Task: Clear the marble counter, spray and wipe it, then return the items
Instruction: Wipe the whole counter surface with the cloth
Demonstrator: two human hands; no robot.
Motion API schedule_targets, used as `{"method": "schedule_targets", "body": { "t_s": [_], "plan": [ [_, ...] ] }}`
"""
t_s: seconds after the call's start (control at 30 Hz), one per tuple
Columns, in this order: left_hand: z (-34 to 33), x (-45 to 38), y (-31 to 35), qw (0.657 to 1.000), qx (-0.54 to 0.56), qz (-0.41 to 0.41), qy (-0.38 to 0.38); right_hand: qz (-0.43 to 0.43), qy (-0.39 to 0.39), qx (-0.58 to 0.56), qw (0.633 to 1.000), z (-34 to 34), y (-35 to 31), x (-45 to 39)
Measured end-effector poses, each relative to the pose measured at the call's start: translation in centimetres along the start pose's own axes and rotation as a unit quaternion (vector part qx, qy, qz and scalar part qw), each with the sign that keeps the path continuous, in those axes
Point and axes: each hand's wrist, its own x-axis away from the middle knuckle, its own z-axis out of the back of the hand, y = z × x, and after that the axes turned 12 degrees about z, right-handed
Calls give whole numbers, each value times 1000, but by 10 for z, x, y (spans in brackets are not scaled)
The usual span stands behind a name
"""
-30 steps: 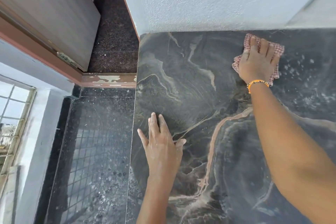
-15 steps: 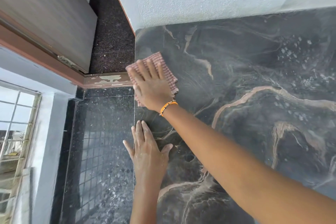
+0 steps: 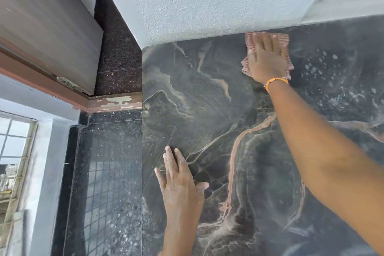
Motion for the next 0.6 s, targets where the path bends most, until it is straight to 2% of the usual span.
{"method": "schedule_targets", "body": {
  "t_s": [0.13, 0.23, 0.43, 0.5, 0.6],
  "plan": [
    [2, -1, 2, 1000, -29, 1, 2, -91, 44, -1, 995, 5, 19, 47],
    [3, 0, 2, 1000, -20, -6, 1, -65, 23, 12, 998, -4, -16, 85],
    [2, 6, -12, 1000, 30, -4, -2, 132, -31, -17, 991, -34, -152, 110],
    [3, 14, -19, 999, 38, 3, 1, 231, -64, -23, 971, -42, -198, 121],
    [4, 27, -30, 1000, 22, 20, 1, 382, -113, 7, 917, -48, -231, 146]
  ]
}}
